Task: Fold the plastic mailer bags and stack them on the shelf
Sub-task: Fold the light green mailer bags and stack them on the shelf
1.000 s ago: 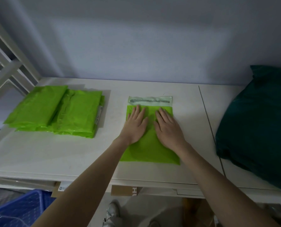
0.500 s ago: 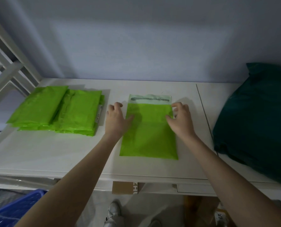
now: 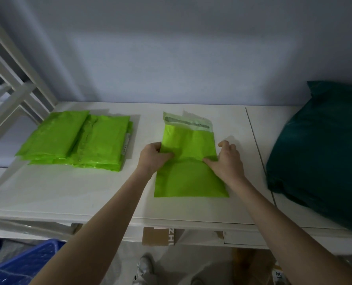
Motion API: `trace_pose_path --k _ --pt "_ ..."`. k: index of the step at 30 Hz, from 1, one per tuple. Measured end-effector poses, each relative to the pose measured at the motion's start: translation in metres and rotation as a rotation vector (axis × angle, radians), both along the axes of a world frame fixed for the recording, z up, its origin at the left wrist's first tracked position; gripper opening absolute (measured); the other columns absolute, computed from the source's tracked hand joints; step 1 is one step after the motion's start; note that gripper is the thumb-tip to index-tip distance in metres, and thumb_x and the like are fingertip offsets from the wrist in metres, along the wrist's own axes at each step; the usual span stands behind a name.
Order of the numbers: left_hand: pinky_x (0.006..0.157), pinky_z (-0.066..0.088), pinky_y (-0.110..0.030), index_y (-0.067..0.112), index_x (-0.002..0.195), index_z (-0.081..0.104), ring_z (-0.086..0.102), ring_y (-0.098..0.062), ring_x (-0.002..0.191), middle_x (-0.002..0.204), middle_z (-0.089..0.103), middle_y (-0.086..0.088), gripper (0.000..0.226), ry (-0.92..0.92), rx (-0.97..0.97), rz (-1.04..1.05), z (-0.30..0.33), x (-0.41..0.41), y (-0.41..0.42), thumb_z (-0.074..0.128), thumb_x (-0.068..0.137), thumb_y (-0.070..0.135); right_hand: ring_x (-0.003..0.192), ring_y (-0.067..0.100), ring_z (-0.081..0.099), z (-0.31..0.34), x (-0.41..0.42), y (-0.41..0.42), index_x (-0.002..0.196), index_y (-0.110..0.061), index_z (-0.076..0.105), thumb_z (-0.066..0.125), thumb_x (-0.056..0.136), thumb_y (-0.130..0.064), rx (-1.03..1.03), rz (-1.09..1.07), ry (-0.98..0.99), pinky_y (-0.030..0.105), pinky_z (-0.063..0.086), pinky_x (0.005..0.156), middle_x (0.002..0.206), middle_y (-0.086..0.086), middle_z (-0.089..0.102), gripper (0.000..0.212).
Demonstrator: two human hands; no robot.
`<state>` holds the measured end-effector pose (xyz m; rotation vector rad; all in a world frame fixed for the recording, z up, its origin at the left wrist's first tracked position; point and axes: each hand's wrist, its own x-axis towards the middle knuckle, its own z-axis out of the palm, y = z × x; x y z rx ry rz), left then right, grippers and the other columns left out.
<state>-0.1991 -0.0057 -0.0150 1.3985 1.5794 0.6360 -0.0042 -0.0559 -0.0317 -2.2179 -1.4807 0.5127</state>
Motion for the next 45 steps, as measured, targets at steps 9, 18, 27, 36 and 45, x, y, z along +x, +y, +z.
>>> trace_pose_path --k 9,18,27,36,45 --pt "0.073 0.055 -0.026 0.01 0.12 0.056 0.064 -0.02 0.092 0.108 0.065 -0.006 0.036 -0.413 -0.052 -0.011 0.007 0.003 -0.001 0.057 0.086 -0.002 0.105 0.029 0.059 0.008 0.004 0.016 0.125 -0.008 0.045 0.077 0.074 -0.014 0.02 -0.155 0.521 0.036 0.046 0.09 0.115 0.014 0.06 0.061" --pt "0.081 0.056 -0.036 0.003 0.115 0.06 0.065 -0.028 0.094 0.107 0.067 -0.014 0.033 -0.445 -0.068 0.008 0.004 0.004 0.005 0.056 0.084 -0.007 0.076 0.022 0.058 0.01 0.014 0.024 0.068 -0.014 0.059 0.068 0.072 0.007 0.138 -0.212 0.785 0.03 0.043 0.066 0.071 0.006 0.062 0.023" --pt "0.059 0.037 -0.026 0.014 0.066 0.065 0.044 -0.018 0.061 0.065 0.051 -0.005 0.047 -0.49 -0.088 0.073 -0.001 -0.001 0.016 0.032 0.087 -0.011 0.083 0.026 0.063 0.006 0.018 0.031 0.069 -0.02 0.065 0.061 0.075 0.006 0.201 -0.262 0.842 0.038 0.049 0.075 0.081 0.009 0.067 0.027" --pt "0.063 0.051 -0.013 0.009 0.079 0.065 0.06 -0.013 0.079 0.089 0.065 -0.002 0.031 -0.457 -0.005 0.016 -0.006 -0.003 0.026 0.043 0.086 -0.013 0.071 0.02 0.059 0.008 0.018 0.037 0.067 -0.016 0.066 0.056 0.069 0.002 0.274 -0.194 0.777 0.029 0.045 0.067 0.07 0.001 0.063 0.021" --pt "0.055 0.045 -0.02 0.022 0.101 0.064 0.049 -0.017 0.064 0.082 0.046 -0.001 0.025 -0.268 0.107 0.069 -0.01 -0.005 0.043 0.058 0.087 0.002 0.065 0.017 0.055 0.012 0.029 0.044 0.078 -0.012 0.067 0.051 0.083 0.005 0.292 -0.163 0.809 0.027 0.043 0.059 0.073 0.004 0.062 0.023"
